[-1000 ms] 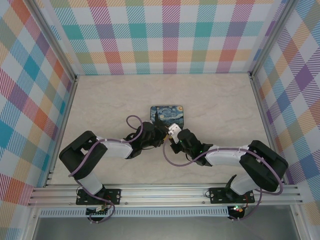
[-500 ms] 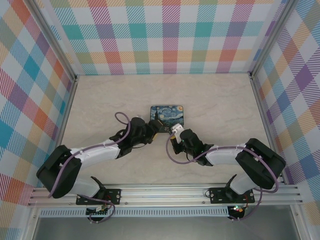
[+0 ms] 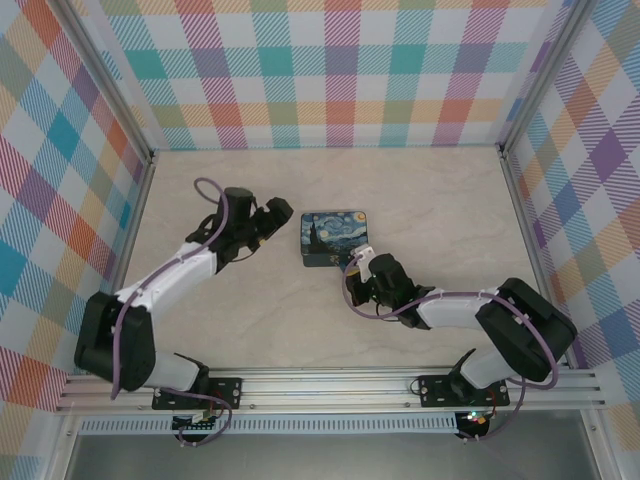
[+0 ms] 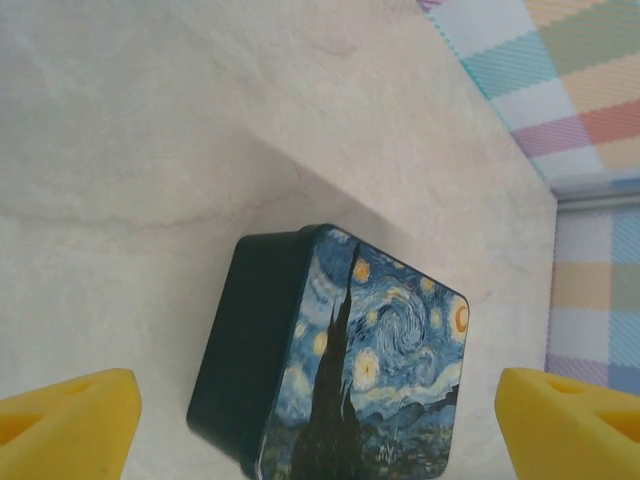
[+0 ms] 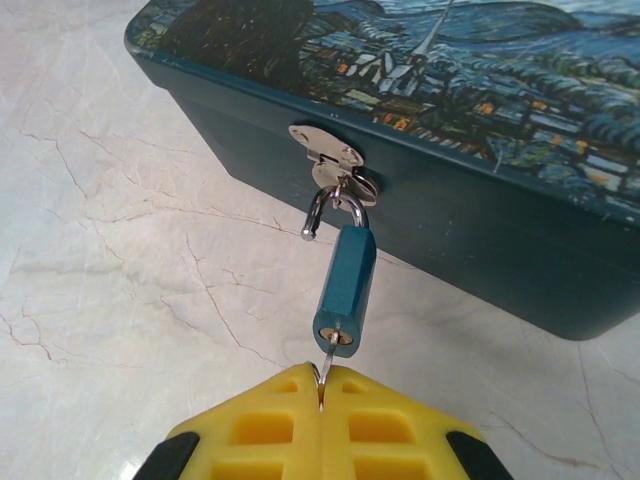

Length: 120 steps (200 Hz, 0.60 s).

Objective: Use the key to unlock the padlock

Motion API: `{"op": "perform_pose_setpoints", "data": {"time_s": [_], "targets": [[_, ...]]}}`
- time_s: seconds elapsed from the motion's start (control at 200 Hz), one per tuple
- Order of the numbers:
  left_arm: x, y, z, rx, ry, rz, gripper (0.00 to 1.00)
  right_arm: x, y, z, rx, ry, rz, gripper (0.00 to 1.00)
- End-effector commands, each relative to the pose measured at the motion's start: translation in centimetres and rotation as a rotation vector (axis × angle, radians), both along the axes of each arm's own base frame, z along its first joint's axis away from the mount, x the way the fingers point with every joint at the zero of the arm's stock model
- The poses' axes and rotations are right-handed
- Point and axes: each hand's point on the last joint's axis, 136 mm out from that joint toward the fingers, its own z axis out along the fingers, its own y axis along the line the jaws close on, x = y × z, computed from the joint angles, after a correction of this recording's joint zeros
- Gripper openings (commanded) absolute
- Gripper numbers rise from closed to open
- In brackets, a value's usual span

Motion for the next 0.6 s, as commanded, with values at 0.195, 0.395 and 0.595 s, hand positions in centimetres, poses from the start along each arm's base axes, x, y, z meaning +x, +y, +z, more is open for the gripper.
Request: {"op": "perform_pose_setpoints", "data": {"time_s": [0.195, 0.395, 0.595], "targets": [[3.3, -4.2, -4.1, 0.068, 0.087, -0.246, 0.97, -0.3, -0.5, -0.3, 0.034, 0.113, -0.017, 0.0], [3.5, -4.7, -6.8, 0.07, 0.151, -0.268, 0.98, -0.2, -1.1, -0.6, 0.057, 0.162, -0.034, 0.0], [2.6, -4.3, -8.9, 0.122, 0.211, -0.272, 0.98, -0.3, -1.5, -0.3, 0.079, 0.209, -0.04, 0.0]]}}
